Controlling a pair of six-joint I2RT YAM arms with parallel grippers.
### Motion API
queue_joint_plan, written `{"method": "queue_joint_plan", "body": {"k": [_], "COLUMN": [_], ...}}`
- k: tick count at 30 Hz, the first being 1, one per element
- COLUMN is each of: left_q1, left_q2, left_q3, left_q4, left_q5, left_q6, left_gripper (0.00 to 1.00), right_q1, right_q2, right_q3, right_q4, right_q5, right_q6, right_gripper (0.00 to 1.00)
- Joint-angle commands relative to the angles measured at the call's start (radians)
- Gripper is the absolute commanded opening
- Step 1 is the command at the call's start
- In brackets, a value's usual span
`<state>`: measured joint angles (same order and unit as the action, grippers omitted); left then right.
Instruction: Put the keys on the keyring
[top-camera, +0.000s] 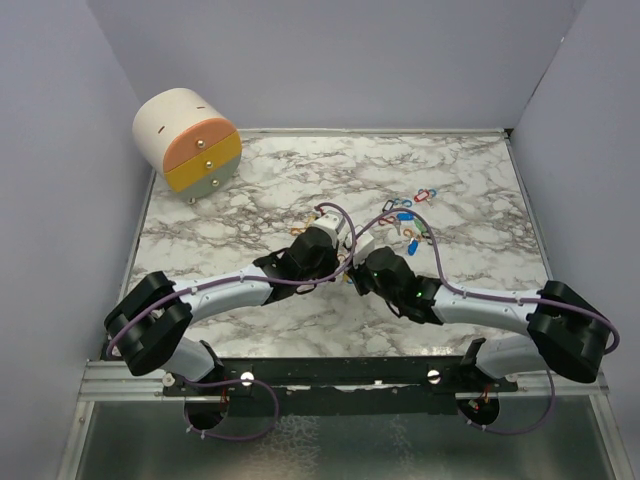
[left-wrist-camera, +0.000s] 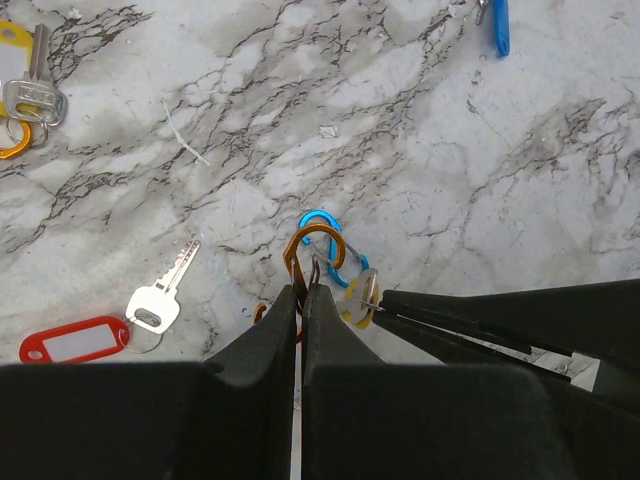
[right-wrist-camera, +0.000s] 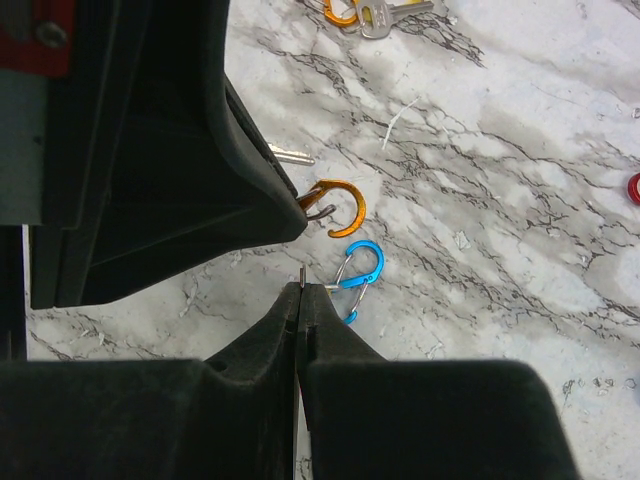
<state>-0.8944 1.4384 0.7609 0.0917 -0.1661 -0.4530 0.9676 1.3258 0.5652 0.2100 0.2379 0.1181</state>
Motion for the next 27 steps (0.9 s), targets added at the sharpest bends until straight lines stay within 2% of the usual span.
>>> {"method": "queue_joint_plan", "body": {"k": [1,18,27], "left_q1": [-0.008,-0.008,0.004], "left_q2": [-0.022,-0.024,0.048], "left_q3": [0.010,0.002,0.015], "left_q4": [0.005,-0.005,-0.048], "left_q5": [0.041,0.038,-0.016], "left_q6": [0.013,0.021,0.031], "left_gripper": [0.00,0.00,0.00], "right_q1": [0.005,0.005,0.006], "right_q2": [0.013,0.002,-0.144], "right_q3": [0.034,0.034,0.010], "right_q4": [0.049,0.038,-0.019], "right_q5": [-0.004,0.057,0.132], "right_q6": [-0.003,0.016,0.056], "right_gripper": [0.01,0.01,0.01]}}
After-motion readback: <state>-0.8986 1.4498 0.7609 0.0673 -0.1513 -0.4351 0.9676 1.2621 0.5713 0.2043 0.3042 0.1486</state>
